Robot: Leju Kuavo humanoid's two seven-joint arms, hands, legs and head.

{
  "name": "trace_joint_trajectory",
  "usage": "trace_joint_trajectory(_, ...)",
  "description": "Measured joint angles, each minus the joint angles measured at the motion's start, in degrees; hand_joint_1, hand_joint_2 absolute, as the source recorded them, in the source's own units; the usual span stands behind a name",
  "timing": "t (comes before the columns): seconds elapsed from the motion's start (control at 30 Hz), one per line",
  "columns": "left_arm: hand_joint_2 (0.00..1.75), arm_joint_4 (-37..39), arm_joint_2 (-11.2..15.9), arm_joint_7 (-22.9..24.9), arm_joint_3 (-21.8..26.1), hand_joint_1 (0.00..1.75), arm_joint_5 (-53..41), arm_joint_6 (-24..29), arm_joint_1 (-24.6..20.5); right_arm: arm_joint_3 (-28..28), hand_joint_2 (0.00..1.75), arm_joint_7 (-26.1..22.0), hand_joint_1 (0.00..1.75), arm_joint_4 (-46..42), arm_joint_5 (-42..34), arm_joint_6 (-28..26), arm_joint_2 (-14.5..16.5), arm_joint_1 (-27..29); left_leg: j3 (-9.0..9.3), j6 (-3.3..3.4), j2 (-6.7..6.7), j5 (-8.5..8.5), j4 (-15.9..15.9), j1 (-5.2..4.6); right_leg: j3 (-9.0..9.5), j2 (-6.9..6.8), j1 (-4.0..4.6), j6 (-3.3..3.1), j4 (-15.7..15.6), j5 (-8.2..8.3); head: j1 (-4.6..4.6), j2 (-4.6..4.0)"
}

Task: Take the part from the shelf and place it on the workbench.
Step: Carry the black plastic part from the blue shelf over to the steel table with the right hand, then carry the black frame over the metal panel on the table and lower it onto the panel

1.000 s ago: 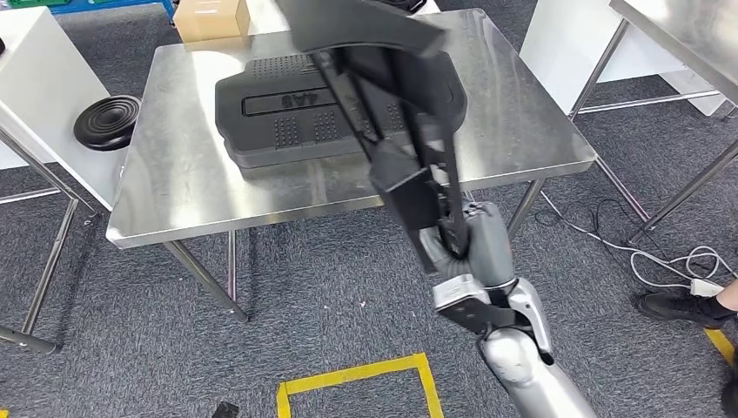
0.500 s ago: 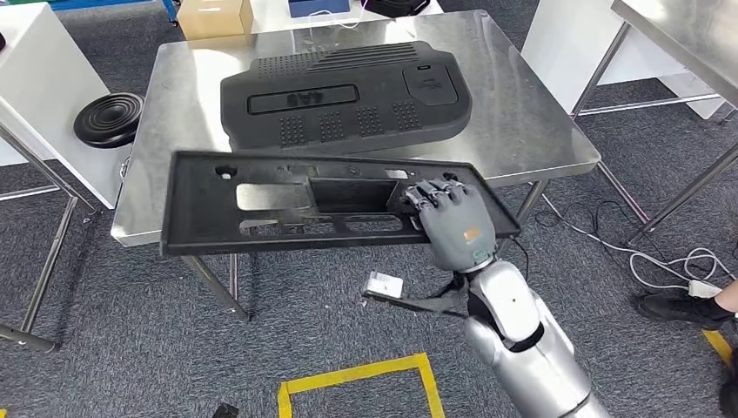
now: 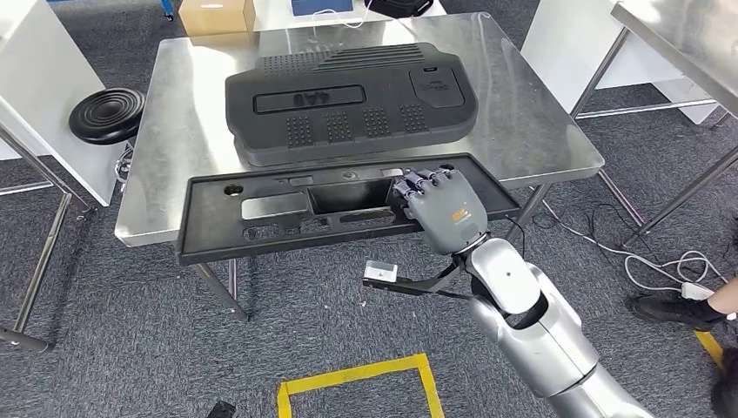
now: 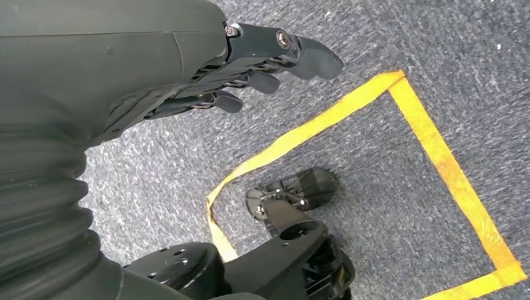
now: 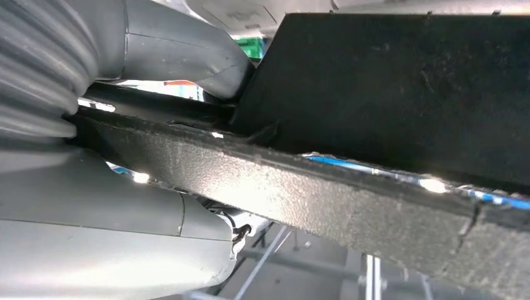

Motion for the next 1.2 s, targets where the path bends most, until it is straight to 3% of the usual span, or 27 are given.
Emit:
trace_joint_trajectory(0.03,1.75,0.0,-0.01,0.03,0.24,0.0,0.03,-0.13,0.01,0.27,1.75,-0.1,1.75,0.39,-0.26,0.41,-0.46,-0.39,-0.01,-0.07,-0.08,-0.03,0.02,0.07,-0.31,-0.01,-0.07,0.44,0.17,0.39,0.01,0.0)
trace_joint_trajectory(0.07,1.75,0.0,-0.05,0.05,0.44,0.0,0.05,-0.25,0.02,0.48,1.75,-0.35,1.75,0.74,-0.54,0.73,-0.89,-0.84,0.01,-0.2,-0.19,-0.08,0.06,0.18,0.65,-0.02,-0.18,1.04,-2.17,1.68,0.02,0.0)
trace_joint_trajectory(0.13,1.75,0.0,-0.13,0.1,0.75,0.0,0.04,-0.42,0.01,0.9,1.75,-1.07,1.75,1.29,-1.01,1.19,-1.61,-2.0,0.0,-0.77,-0.4,-0.28,0.27,0.23,4.53,0.06,-0.37,2.04,-10.28,4.95,0.03,0.0)
trace_joint_trajectory(0.17,1.75,0.0,-0.16,0.13,0.85,0.0,0.03,-0.46,-0.01,1.12,1.75,-1.45,1.75,1.53,-1.18,1.4,-1.88,-2.58,-0.05,-1.14,-0.46,-0.42,0.4,0.16,6.17,0.18,-0.4,1.94,-13.49,6.13,-0.02,0.0)
trace_joint_trajectory(0.2,1.75,0.0,-0.16,0.15,0.92,0.0,0.03,-0.48,-0.02,1.33,1.75,-1.72,1.75,1.78,-1.3,1.56,-2.06,-3.05,-0.09,-1.5,-0.51,-0.51,0.5,0.06,7.1,0.28,-0.32,1.51,-15.18,6.7,-0.05,0.0)
trace_joint_trajectory(0.3,1.75,0.0,-0.16,0.17,1.04,0.0,0.03,-0.54,0.04,1.96,1.75,-2.21,1.75,2.59,-1.65,1.96,-2.45,-3.88,-0.17,-2.33,-0.52,-0.61,0.5,0.21,7.5,0.2,-0.07,-0.27,-15.64,6.97,-0.07,0.0)
trace_joint_trajectory(0.33,1.75,0.0,-0.15,0.17,1.1,0.0,0.02,-0.54,0.06,2.15,1.75,-2.35,1.75,2.83,-1.8,2.04,-2.56,-4.1,-0.47,-2.62,0.06,-0.99,1.09,0.29,7.65,0.05,-0.15,-0.73,-15.68,6.95,-0.13,0.0)
trace_joint_trajectory(0.4,1.75,0.0,-0.18,0.17,1.26,0.0,0.0,-0.53,0.0,2.52,1.75,-2.59,1.75,3.21,-2.17,2.07,-2.74,-4.43,-2.55,-3.14,1.84,-3.18,5.54,0.41,8.13,-0.26,-0.35,-1.52,-15.78,6.78,-0.31,0.0)
trace_joint_trajectory(0.47,1.75,0.0,-0.28,0.17,1.37,0.0,-0.03,-0.49,-0.04,2.87,1.75,-2.74,1.75,3.55,-2.42,2.08,-2.98,-4.51,-6.48,-3.45,3.07,-6.22,13.41,0.49,8.62,-0.56,-0.15,-2.08,-15.77,6.42,-0.4,0.0)
trace_joint_trajectory(0.5,1.75,0.0,-0.32,0.17,1.43,0.0,-0.05,-0.47,-0.02,3.04,1.75,-2.79,1.75,3.73,-2.49,2.08,-3.1,-4.5,-8.23,-3.51,3.26,-6.94,16.43,0.53,8.84,-0.69,-0.08,-2.22,-15.77,6.24,-0.38,0.0)
trace_joint_trajectory(0.53,1.75,0.0,-0.35,0.17,1.5,0.0,-0.05,-0.44,0.0,3.21,1.75,-2.81,1.75,3.88,-2.53,2.08,-3.19,-4.49,-9.1,-3.5,3.35,-6.6,17.44,0.54,9.08,-0.79,-0.05,-2.3,-15.76,6.02,-0.39,0.0)
trace_joint_trajectory(0.57,1.75,0.0,-0.36,0.17,1.62,0.0,-0.06,-0.4,0.02,3.38,1.75,-2.84,1.75,4.0,-2.55,2.08,-3.27,-4.49,-8.77,-3.42,3.4,-5.15,16.08,0.54,9.41,-0.84,-0.05,-2.26,-15.76,5.76,-0.39,0.0)
trace_joint_trajectory(0.63,1.75,0.01,-0.35,0.19,1.84,0.0,-0.06,-0.33,0.01,3.68,1.75,-2.87,1.75,4.11,-2.58,2.07,-3.38,-4.49,-5.34,-3.13,3.68,-1.04,8.56,0.51,10.31,-0.92,-0.07,-1.89,-15.78,5.06,-0.39,0.0)
trace_joint_trajectory(0.67,1.75,0.01,-0.37,0.19,1.91,0.0,-0.06,-0.31,-0.01,3.78,1.75,-2.9,1.75,4.14,-2.59,2.07,-3.45,-4.57,-3.51,-2.99,3.83,0.13,4.95,0.36,10.63,-0.95,0.1,-1.61,-15.76,4.71,-0.41,0.0)
trace_joint_trajectory(0.73,1.75,0.01,-0.41,0.19,1.96,0.0,-0.06,-0.26,-0.12,3.88,1.75,-2.91,1.75,4.23,-2.59,2.05,-3.58,-4.71,-1.71,-2.67,3.92,0.14,1.86,0.04,10.78,-1.07,0.4,-1.02,-15.9,4.32,-0.44,0.0)
trace_joint_trajectory(0.83,1.75,-0.03,-0.49,0.16,2.0,0.0,-0.15,-0.05,-0.11,3.9,1.75,-2.9,1.75,4.39,-2.49,1.98,-3.73,-4.77,-1.14,-1.76,3.35,-0.33,1.26,0.03,10.71,-1.37,0.48,-0.27,-15.91,3.77,-0.37,0.0)
trace_joint_trajectory(0.9,1.75,-0.07,-0.52,0.14,2.07,0.0,-0.22,0.07,-0.13,3.9,1.75,-2.89,1.75,4.43,-2.43,1.92,-3.88,-4.93,-0.49,-0.97,3.03,-0.53,0.8,0.24,8.77,-1.18,0.54,-0.24,-12.1,2.15,-0.25,0.0)
trace_joint_trajectory(1.0,1.75,-0.06,-0.52,0.13,2.29,0.0,-0.38,0.08,-0.19,3.93,1.75,-2.81,1.75,4.72,-2.36,1.89,-4.15,-4.9,-0.2,-0.28,2.45,-1.0,0.78,0.08,1.48,-0.71,0.59,-0.68,-0.69,-0.89,-0.1,0.0)
trace_joint_trajectory(1.03,1.75,-0.05,-0.52,0.13,2.33,0.0,-0.47,0.07,-0.14,3.95,1.75,-2.72,1.75,4.9,-2.24,1.89,-4.2,-4.82,-0.02,-0.19,2.25,-1.21,0.79,0.03,-0.21,-0.65,0.61,-0.43,0.92,-0.6,-0.1,0.0)
trace_joint_trajectory(1.07,1.75,-0.05,-0.54,0.13,2.35,0.0,-0.55,0.08,-0.09,3.96,1.75,-2.51,1.75,5.07,-1.96,1.89,-4.24,-4.78,0.27,-0.17,2.05,-1.45,0.8,-0.02,-0.71,-0.64,0.61,0.02,0.15,0.75,-0.1,0.0)
trace_joint_trajectory(1.13,1.75,-0.05,-0.6,0.13,2.37,0.0,-0.63,0.1,-0.04,3.94,1.75,-1.84,1.75,5.33,-1.04,1.89,-4.37,-4.79,1.08,-0.33,1.65,-2.03,0.8,-0.04,1.5,-0.65,0.62,0.96,-7.24,5.44,-0.09,0.0)
trace_joint_trajectory(1.2,1.75,-0.05,-0.68,0.13,2.4,0.0,-0.66,0.12,-0.05,3.88,1.75,-1.04,1.75,5.54,-0.01,1.89,-4.63,-4.96,1.63,-0.77,1.34,-2.67,0.88,-0.35,4.46,-0.61,0.82,0.8,-14.32,8.58,-0.08,0.0)
